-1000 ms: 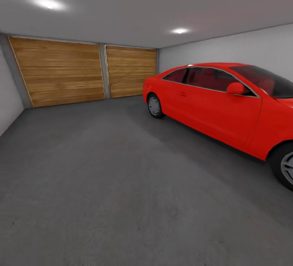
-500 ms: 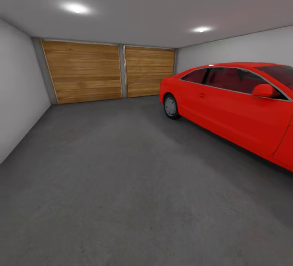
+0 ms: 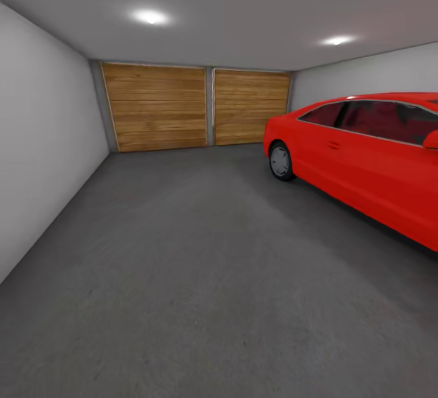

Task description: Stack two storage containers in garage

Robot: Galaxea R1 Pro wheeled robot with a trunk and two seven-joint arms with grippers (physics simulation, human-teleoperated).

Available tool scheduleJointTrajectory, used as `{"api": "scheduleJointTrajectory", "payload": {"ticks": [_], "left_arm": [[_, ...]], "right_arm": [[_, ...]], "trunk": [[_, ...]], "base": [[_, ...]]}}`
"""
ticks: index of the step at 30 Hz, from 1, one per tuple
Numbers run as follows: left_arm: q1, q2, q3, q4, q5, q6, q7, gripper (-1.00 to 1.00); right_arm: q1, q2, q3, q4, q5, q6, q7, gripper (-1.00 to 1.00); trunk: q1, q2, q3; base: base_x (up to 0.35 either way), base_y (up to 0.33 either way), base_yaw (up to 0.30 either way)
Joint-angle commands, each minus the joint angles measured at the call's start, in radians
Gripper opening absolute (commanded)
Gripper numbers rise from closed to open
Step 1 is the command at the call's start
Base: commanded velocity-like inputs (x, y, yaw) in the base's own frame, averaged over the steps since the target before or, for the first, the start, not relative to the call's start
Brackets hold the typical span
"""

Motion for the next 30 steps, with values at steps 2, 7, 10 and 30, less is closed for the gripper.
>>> {"api": "scheduleJointTrajectory", "payload": {"ticks": [2, 7, 10, 30], "left_arm": [[0.000, 0.000, 0.000, -0.002, 0.001, -0.001, 0.000, 1.00], [0.000, 0.000, -0.001, -0.006, 0.001, -0.001, 0.000, 1.00], [0.000, 0.001, 0.000, -0.007, 0.001, -0.001, 0.000, 1.00], [0.000, 0.002, 0.001, -0.008, 0.001, -0.010, 0.000, 1.00]], "right_arm": [[0.000, 0.000, 0.002, 0.000, -0.001, -0.003, 0.000, 1.00], [0.000, 0.000, 0.002, 0.000, -0.002, -0.003, 0.000, 1.00], [0.000, 0.000, 0.002, 0.000, -0.002, -0.003, 0.000, 1.00], [0.000, -0.001, 0.003, 0.000, 0.000, -0.003, 0.000, 1.00]], "trunk": [[0.000, 0.000, -0.001], [0.000, 0.000, -0.001], [0.000, 0.000, -0.001], [0.000, 0.000, -0.001]], "base": [[0.000, 0.000, 0.276], [0.000, 0.000, 0.276], [0.000, 0.000, 0.276], [0.000, 0.000, 0.276]]}}
